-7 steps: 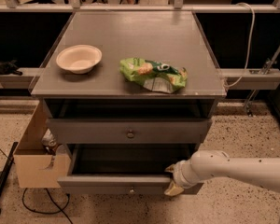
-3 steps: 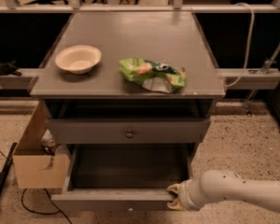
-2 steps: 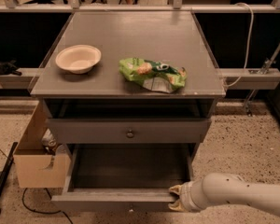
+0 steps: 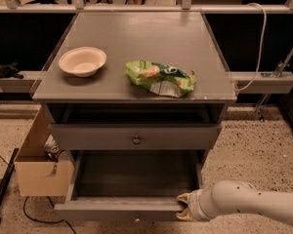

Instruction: Open middle drawer

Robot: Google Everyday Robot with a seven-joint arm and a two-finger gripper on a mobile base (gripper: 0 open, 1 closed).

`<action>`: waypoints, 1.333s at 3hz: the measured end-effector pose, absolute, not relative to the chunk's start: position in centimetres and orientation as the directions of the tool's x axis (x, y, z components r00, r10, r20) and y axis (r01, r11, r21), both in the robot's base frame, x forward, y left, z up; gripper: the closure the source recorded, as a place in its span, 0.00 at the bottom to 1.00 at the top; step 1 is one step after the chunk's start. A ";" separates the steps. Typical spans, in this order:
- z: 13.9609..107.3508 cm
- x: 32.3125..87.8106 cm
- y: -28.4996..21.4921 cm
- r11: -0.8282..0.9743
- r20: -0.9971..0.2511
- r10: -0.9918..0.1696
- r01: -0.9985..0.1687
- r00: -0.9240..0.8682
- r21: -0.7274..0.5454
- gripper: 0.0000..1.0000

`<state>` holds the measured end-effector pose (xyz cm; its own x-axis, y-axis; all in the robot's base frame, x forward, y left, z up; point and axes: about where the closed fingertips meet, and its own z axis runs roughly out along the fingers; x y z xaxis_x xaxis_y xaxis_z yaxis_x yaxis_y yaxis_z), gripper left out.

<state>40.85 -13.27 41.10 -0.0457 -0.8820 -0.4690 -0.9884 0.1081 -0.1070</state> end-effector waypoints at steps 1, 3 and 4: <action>41.1 40.8 -13.3 0.108 -0.469 -0.882 -0.988 -0.046 -0.107 0.27; 41.1 40.8 -13.3 0.108 -0.469 -0.882 -0.988 -0.046 -0.107 0.00; 41.1 40.8 -13.3 0.108 -0.469 -0.882 -0.988 -0.046 -0.107 0.00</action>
Offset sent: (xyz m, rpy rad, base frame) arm 0.0000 0.0000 0.0000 0.0000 0.0000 0.0000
